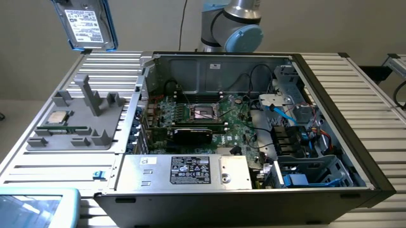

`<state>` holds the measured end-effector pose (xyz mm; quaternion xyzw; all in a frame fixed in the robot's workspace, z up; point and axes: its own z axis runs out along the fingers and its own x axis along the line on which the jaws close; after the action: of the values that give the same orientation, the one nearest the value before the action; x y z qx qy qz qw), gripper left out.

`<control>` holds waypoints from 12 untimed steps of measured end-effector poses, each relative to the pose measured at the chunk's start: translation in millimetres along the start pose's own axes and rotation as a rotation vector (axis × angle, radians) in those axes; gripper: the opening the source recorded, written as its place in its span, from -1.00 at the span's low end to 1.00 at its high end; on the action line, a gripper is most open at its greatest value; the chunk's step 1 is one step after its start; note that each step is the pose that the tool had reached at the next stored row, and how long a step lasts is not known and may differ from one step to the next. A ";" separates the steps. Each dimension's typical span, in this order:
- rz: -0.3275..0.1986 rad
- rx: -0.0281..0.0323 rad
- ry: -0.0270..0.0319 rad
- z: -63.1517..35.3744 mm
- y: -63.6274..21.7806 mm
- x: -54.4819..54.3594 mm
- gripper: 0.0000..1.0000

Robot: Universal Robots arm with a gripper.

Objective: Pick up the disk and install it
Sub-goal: 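Pick up the disk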

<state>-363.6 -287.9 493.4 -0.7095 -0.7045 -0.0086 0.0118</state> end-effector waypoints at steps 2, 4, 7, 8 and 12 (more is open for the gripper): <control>0.000 0.0001 0.0000 -0.1 0.0 0.0 -0.25; 0.000 0.0004 -0.0002 -0.2 0.8 -0.4 -0.25; 0.000 0.0003 0.0000 -1.1 10.1 -5.5 -0.25; 0.000 0.0006 -0.0001 -2.1 13.6 -7.3 -0.25; 0.000 0.0032 -0.0001 -7.2 28.6 -15.1 -0.25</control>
<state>-335.0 -303.3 500.0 -0.7095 -0.7045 -0.0075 0.0129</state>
